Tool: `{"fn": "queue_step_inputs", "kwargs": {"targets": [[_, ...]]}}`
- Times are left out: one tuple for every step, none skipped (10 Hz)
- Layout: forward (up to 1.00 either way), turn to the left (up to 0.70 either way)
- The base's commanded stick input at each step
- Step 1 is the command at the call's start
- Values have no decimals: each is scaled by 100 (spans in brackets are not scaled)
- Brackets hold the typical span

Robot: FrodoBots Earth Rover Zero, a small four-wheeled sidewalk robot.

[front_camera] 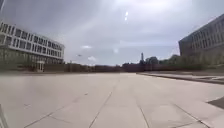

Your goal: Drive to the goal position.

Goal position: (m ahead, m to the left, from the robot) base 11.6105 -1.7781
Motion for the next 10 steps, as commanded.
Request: {"fn": "queue_step_inputs", "kwargs": {"targets": [[70,0],[70,0],[70,0],[70,0],[70,0],[70,0],[70,0],[70,0],[70,0],[70,0]]}}
